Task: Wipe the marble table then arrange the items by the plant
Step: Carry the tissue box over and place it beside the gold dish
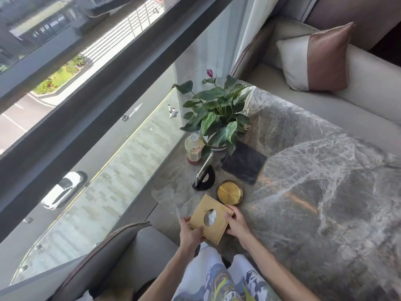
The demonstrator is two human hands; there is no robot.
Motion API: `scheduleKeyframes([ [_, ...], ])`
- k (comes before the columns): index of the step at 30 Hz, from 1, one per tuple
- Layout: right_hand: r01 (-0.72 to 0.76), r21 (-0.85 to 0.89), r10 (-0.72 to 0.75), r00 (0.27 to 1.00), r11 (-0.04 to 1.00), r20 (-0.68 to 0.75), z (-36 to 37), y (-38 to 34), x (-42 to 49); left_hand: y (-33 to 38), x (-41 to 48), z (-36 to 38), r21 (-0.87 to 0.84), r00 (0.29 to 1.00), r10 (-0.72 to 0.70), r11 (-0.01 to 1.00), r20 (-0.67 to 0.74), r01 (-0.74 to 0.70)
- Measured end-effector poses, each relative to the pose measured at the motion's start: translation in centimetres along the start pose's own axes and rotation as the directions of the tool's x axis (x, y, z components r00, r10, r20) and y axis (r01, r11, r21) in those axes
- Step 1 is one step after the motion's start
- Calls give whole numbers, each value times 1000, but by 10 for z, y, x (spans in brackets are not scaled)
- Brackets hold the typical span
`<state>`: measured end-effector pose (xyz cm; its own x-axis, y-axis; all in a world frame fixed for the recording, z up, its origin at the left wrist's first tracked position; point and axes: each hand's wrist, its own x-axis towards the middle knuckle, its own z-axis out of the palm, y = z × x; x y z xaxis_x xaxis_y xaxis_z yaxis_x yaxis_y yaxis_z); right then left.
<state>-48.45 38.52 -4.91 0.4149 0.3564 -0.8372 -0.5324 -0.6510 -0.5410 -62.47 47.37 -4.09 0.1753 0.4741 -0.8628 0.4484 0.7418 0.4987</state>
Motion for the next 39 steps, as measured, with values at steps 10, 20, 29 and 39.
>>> scheduleKeyframes([
  [10,-3,11,3,1000,1000,-23,-4,1,3,3,1,5,46,999,16,999,33,-18],
  [20,-10,22,11,1000,1000,-22,-3,-5,-4,-2,9,3,61,1000,-5,998,9,4],
  [29,-21,-5,21,999,1000,-25,-1,-7,-5,-5,16,1,60,1000,-20,998,11,20],
  [39,-15,-20,14,1000,1000,-14,-3,-3,-1,-7,17,0,54,1000,-11,999,15,10],
])
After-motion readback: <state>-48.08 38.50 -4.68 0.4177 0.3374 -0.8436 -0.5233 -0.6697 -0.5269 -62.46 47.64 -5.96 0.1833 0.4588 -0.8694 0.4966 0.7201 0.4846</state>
